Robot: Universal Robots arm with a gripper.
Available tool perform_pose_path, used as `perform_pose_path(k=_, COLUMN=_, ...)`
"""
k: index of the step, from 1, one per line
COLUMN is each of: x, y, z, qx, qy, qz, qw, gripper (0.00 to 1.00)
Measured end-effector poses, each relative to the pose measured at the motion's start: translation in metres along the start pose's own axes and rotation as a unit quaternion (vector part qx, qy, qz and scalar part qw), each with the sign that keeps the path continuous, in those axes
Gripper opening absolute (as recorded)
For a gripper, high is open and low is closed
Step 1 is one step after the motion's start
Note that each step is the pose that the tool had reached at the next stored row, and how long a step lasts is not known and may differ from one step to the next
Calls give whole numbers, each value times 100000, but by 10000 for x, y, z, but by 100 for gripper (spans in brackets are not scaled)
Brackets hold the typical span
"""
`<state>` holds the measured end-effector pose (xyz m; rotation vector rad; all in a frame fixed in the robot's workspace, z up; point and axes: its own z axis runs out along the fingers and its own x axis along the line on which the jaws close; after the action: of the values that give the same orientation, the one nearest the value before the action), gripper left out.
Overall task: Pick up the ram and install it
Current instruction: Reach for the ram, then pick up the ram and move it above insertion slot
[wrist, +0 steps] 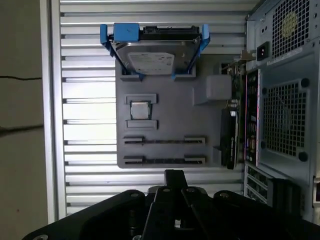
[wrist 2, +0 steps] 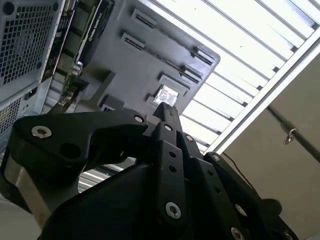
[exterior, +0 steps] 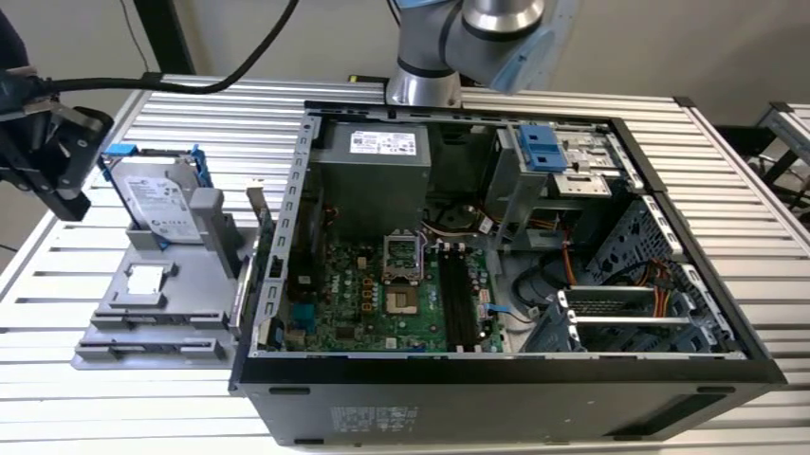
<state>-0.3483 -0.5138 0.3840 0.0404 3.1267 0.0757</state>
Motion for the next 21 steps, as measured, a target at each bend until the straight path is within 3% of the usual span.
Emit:
perform_pose_path(k=6, x=-5, y=-178, z=2, qx=2, qy=4, qz=5, qw=100000, gripper=0)
perform_pose_path(k=21, x=-5, y=-184, z=2, qx=-2, qy=9, qz=-181, qw=100000, gripper=0)
